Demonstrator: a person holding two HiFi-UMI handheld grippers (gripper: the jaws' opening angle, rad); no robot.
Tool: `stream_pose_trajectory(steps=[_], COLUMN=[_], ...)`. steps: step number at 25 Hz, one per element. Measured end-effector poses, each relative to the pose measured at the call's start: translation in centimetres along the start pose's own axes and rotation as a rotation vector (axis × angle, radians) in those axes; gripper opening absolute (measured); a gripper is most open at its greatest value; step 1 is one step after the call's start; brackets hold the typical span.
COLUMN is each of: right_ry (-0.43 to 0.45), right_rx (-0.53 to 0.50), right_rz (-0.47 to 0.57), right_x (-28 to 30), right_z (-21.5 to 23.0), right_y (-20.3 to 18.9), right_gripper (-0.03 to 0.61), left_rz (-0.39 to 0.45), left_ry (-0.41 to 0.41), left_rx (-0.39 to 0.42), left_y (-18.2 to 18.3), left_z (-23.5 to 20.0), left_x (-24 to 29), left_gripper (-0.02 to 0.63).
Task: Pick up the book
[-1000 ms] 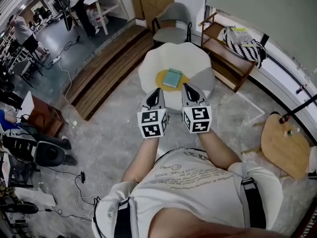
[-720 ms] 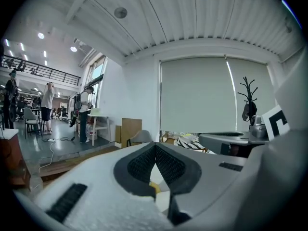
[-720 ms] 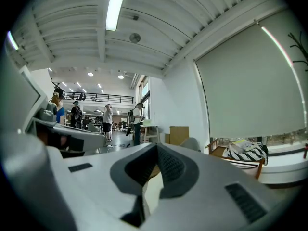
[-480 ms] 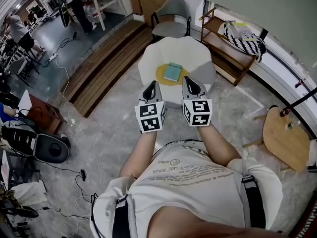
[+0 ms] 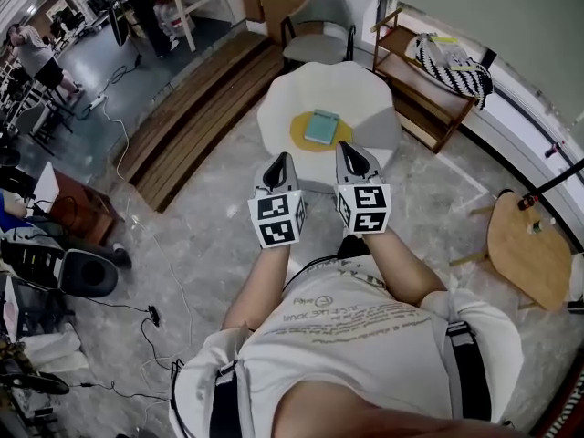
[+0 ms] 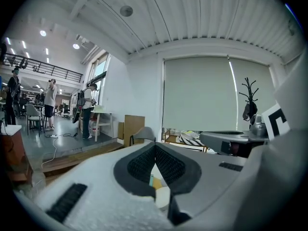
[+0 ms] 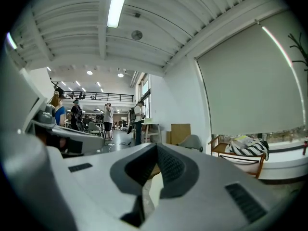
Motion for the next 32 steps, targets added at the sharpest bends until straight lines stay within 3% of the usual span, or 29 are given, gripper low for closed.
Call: stream_pose_trajectory(steps=[17,32], right_ry=[0.016,-0.002], right_rx=[-0.001,0.004], right_rz=[-0.008,-0.01], right_x=[6.3,15.2], right_z=[3.6,13.5], right_y=[-0.4,1.0], right_gripper=[0.028,0.028], left_rz=[-0.007,-0.013], left_ry=[0.011,0.008], left_rx=[0.02,0.026], left_y=[0.9,4.4], left_z=[-0.8,1.5], left_x=[7.0,19.9], left_gripper=[0.02,0.02])
Point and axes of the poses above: the fingertips, and each gripper's own axes: x forward along the fingers, z to its right, y out of its top, the point moved 10 cm from there along -x, backward along the fingers, and after that the axes turned 4 degrees about -x, right-handed, at the moved point
